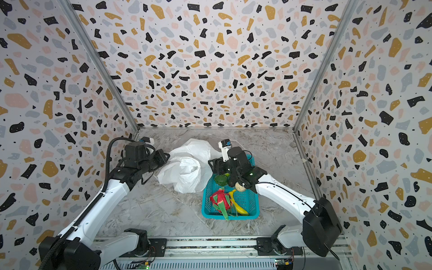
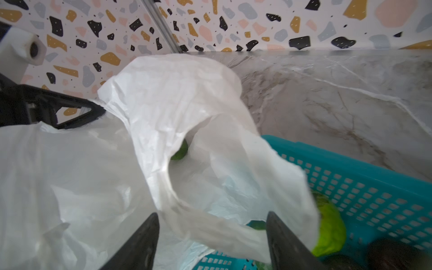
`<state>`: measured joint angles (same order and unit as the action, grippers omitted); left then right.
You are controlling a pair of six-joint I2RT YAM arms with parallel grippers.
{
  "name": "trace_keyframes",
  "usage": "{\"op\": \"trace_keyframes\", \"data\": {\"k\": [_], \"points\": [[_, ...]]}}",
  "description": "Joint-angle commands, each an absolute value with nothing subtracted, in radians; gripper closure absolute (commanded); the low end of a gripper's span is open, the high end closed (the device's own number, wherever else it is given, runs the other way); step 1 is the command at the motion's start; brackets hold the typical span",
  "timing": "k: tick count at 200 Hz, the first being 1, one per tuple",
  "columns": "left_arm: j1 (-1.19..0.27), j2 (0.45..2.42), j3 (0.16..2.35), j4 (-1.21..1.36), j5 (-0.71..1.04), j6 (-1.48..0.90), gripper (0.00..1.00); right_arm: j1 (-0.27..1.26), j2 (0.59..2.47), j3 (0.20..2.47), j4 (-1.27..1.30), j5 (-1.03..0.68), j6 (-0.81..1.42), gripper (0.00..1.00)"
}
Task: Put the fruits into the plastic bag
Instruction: 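Release the guava into the bag opening and withdraw the right gripper, then lower the right gripper into the basket onto the pale pear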
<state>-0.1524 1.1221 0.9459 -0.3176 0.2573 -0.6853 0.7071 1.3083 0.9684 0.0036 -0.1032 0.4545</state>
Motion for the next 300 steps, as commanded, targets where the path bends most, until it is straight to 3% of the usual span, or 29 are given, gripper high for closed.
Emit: {"op": "trace_keyframes", "data": {"k": [1,50,89,138,189,300], "points": [[-0.150,1.101,0.932,-0.288,0.271,-0.689,1.00,0.651,1.214,0.939,-0.051,-0.095,0.438,0.28],[-0.150,1.107,0.923,-0.278,0.273,-0.692,1.00,0.494,1.086,0.861,-0.124,-0.097,0.461,0.27],[-0.150,1.108,0.922,-0.277,0.271,-0.692,1.00,0.431,1.113,0.853,-0.228,-0.072,0.488,0.26],[-0.150,1.108,0.919,-0.278,0.268,-0.692,1.00,0.438,1.270,0.862,-0.298,-0.191,0.502,0.27],[-0.150,1.111,0.918,-0.276,0.270,-0.693,1.00,0.530,1.334,0.870,-0.401,-0.004,0.527,0.27],[-0.150,1.105,0.899,-0.260,0.271,-0.698,1.00,0.601,1.441,0.792,-0.436,0.118,0.552,0.26]]}}
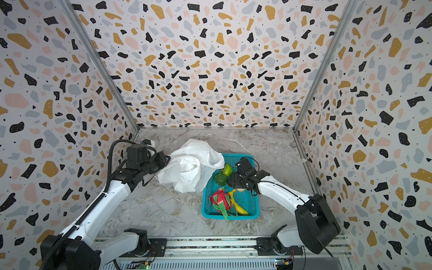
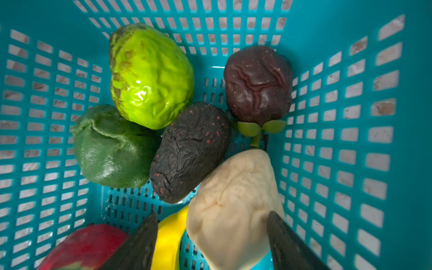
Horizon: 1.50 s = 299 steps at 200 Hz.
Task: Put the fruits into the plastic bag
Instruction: 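Lower the right gripper into the basket onto the pale pear, then lift the pale pear with the right gripper toward the bag opening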
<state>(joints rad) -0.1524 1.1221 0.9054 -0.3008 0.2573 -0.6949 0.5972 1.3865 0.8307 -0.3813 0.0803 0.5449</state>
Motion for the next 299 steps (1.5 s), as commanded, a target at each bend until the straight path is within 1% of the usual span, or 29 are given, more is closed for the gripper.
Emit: {"op": "trace_keyframes", "data": {"k": [1,48,62,73,93,104,129,141,157,184,199,218,252,299], "points": [[-0.150,1.105,0.899,-0.260,0.271,-0.698,1.00,0.602,1.444,0.792,-0.436,0.117,0.552,0.26],[-0.150,1.103,0.899,-0.261,0.270,-0.698,1.00,0.649,1.496,0.772,-0.419,0.141,0.566,0.26],[-0.150,1.104,0.899,-0.262,0.270,-0.697,1.00,0.649,1.495,0.770,-0.412,0.148,0.568,0.28],[-0.150,1.104,0.899,-0.262,0.270,-0.697,1.00,0.650,1.488,0.769,-0.404,0.152,0.569,0.31],[-0.150,1.103,0.899,-0.262,0.270,-0.697,1.00,0.651,1.459,0.773,-0.395,0.152,0.563,0.44],[-0.150,1.103,0.897,-0.262,0.270,-0.696,1.00,0.654,1.422,0.774,-0.386,0.152,0.561,0.49],[-0.150,1.101,0.896,-0.262,0.268,-0.696,1.00,0.673,1.295,0.784,-0.344,0.155,0.555,0.54],[-0.150,1.103,0.894,-0.262,0.268,-0.693,1.00,0.689,1.231,0.787,-0.296,0.127,0.530,0.55],[-0.150,1.104,0.894,-0.261,0.267,-0.693,1.00,0.708,1.176,0.796,-0.230,0.038,0.500,0.55],[-0.150,1.104,0.893,-0.258,0.272,-0.696,1.00,0.730,1.150,0.809,-0.113,-0.179,0.486,0.56],[-0.150,1.103,0.892,-0.258,0.274,-0.695,1.00,0.751,1.174,0.827,-0.042,-0.277,0.491,0.56],[-0.150,1.100,0.891,-0.256,0.278,-0.697,1.00,0.785,1.244,0.880,0.014,-0.331,0.489,0.56],[-0.150,1.091,0.885,-0.254,0.288,-0.706,1.00,0.828,1.412,1.032,0.049,-0.341,0.486,0.56],[-0.150,1.069,0.879,-0.253,0.301,-0.718,1.00,0.834,1.647,1.273,0.046,-0.319,0.486,0.52]]}}
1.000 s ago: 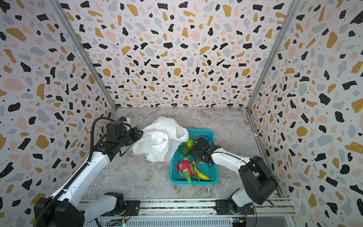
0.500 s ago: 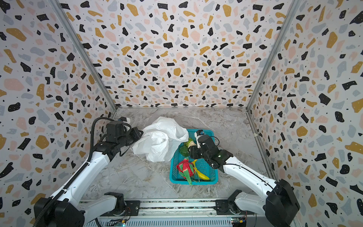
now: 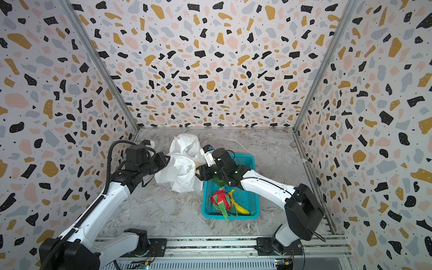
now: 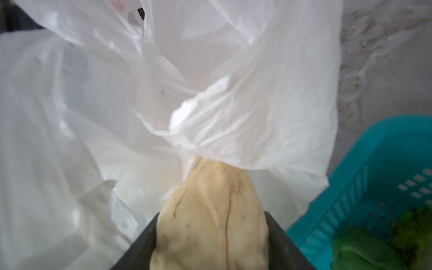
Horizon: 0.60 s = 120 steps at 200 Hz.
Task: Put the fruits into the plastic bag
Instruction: 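Lift the pale pear with the right gripper toward the bag opening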
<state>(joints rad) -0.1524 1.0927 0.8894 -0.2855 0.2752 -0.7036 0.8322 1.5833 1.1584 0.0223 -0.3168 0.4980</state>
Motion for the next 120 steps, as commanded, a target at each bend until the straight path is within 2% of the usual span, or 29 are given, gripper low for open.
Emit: {"op": "trace_keyframes", "data": {"k": [1,56,83,120], "points": [[-0.150,1.069,0.879,-0.252,0.302,-0.718,1.00,0.834,1.651,1.279,0.045,-0.318,0.487,0.52],[-0.152,1.053,0.873,-0.245,0.328,-0.727,1.00,0.861,1.813,1.461,0.024,-0.358,0.495,0.50],[-0.160,1.045,0.883,-0.212,0.380,-0.724,1.00,0.849,1.776,1.429,0.039,-0.327,0.502,0.51],[-0.224,1.043,0.912,-0.084,0.536,-0.762,1.00,0.812,1.664,1.351,0.077,-0.315,0.518,0.52]]}}
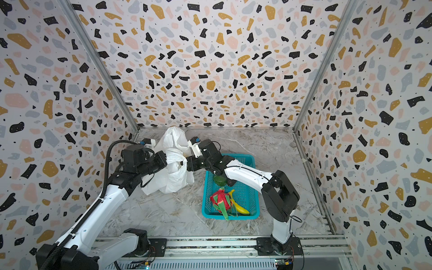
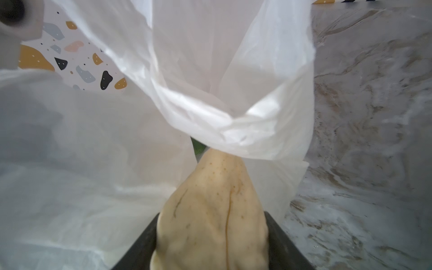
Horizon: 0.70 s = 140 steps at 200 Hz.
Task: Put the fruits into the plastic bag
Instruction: 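Lift the pale pear with the right gripper toward the bag opening, then lower the pear into the bag, open the right gripper, withdraw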
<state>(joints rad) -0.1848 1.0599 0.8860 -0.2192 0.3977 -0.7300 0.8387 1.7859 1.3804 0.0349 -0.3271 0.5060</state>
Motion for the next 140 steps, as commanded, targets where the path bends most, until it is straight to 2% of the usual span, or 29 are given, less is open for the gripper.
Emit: {"op": "trace_keyframes", "data": {"k": [1,85,117,140], "points": [[-0.226,1.042,0.913,-0.081,0.540,-0.764,1.00,0.812,1.660,1.350,0.077,-0.315,0.518,0.52],[-0.254,1.020,1.046,0.020,0.721,-0.877,1.00,0.757,1.348,1.270,-0.013,-0.194,0.453,0.52],[-0.254,1.014,1.031,-0.072,0.645,-0.821,1.00,0.749,1.302,1.245,-0.068,-0.136,0.426,0.52],[-0.253,1.001,1.001,-0.211,0.479,-0.758,1.00,0.749,1.284,1.202,-0.074,-0.130,0.432,0.52]]}}
